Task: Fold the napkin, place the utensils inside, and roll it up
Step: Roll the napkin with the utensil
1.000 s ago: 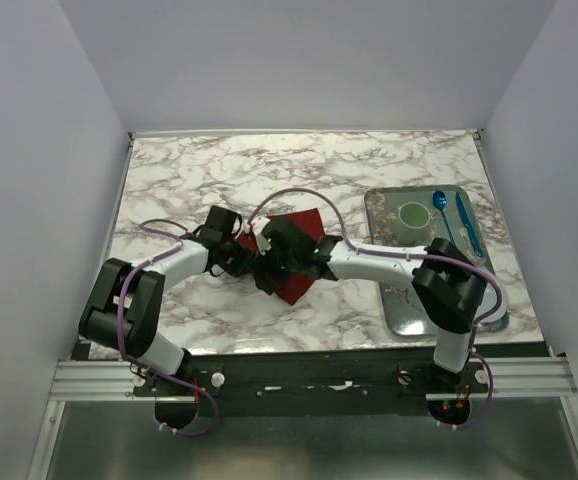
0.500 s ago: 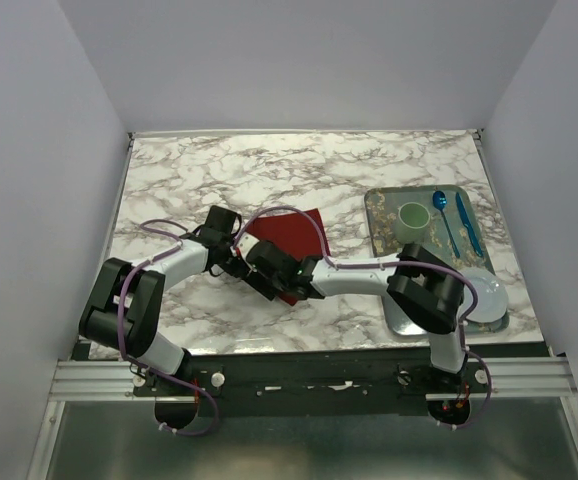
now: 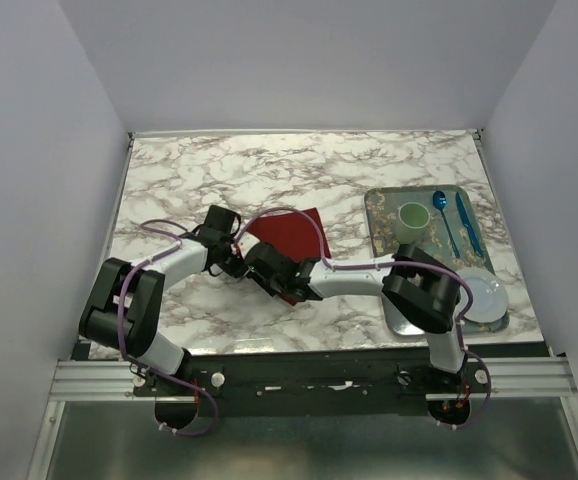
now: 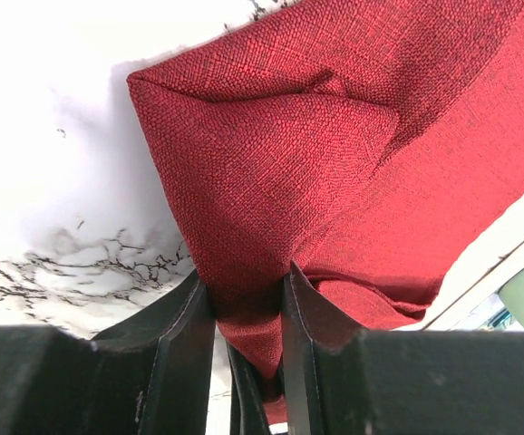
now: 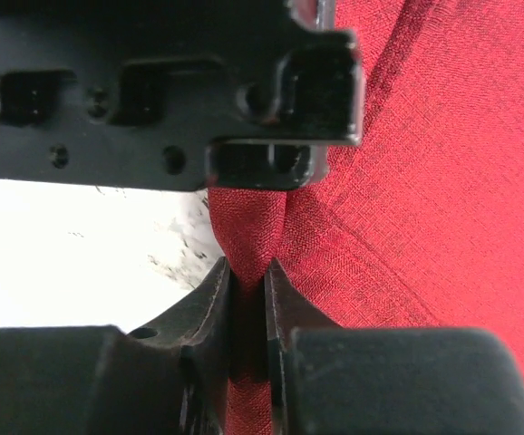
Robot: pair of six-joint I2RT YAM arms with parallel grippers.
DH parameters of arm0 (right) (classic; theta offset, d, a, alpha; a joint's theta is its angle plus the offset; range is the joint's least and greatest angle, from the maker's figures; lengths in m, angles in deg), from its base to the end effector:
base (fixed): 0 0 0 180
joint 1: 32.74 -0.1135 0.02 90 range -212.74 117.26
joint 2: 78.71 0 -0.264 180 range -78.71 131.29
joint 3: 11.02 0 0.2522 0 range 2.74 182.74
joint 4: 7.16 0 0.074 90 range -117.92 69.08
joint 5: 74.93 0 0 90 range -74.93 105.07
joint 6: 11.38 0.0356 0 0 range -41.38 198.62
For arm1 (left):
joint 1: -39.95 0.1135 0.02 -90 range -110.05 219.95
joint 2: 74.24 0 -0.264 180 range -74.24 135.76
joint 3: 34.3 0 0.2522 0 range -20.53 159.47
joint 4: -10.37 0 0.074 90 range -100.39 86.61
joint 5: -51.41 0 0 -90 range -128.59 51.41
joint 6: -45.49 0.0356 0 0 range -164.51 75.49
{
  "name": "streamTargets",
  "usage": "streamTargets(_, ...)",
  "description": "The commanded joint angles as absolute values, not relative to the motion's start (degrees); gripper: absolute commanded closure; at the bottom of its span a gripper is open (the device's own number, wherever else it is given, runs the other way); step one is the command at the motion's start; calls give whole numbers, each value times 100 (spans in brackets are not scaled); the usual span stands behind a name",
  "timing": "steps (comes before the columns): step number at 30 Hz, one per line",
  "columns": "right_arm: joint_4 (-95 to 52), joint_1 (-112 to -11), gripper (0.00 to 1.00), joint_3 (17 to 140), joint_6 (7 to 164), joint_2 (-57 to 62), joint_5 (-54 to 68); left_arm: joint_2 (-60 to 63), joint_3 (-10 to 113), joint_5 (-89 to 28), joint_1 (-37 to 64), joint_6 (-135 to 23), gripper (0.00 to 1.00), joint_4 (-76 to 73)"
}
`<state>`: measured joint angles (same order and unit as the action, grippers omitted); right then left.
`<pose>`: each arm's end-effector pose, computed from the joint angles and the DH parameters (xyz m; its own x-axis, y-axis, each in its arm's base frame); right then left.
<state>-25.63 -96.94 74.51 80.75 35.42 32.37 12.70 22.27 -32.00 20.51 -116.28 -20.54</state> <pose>0.1936 0.3761 0.1546 -0.3471 -0.6365 -0.6887 -0.7591 0.6220 -0.1923 0.2590 -0.0957 0.1537 -0.6221 -0.7810 -0.0547 -0.6658 0.5645 -0.4879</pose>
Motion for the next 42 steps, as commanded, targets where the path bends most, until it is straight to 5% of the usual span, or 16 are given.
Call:
streamTargets(1, -2496, -9549, 87, 7349, 8424, 3555, 2783, 1347, 2359, -3139, 2167, -11071, 100, -2291)
streamTargets(3, -2496, -9470, 90, 7349, 8555, 3529, 2459, 1295, 2315, -3103, 2237, -10947, 93, -2125)
streamTargets(6, -2435, -9216, 94, 7279, 8836, 3476, 1766, 988, 2192, -3199, 2430, -10736, 61, -1905)
streamTargets(12, -2242, -8645, 95, 7226, 9311, 3520, 228, 504, 2341, -3139, 2878, -10147, 42, -1896)
streamTargets(15, -2145, -8389, 95, 7270, 9548, 3660, -475, 258, 2385, -3024, 3028, -9989, 23, -1877)
streamTargets(25, -1742, -7546, 93, 7551, 10761, 4319, -2673, 37, 2087, -2629, 2941, -10207, 14, -1957)
streamTargets(42, 378, -7053, 93, 7121, 12669, 4953, -4082, 1540, 2622, -3209, 2237, -10832, 23, -1896)
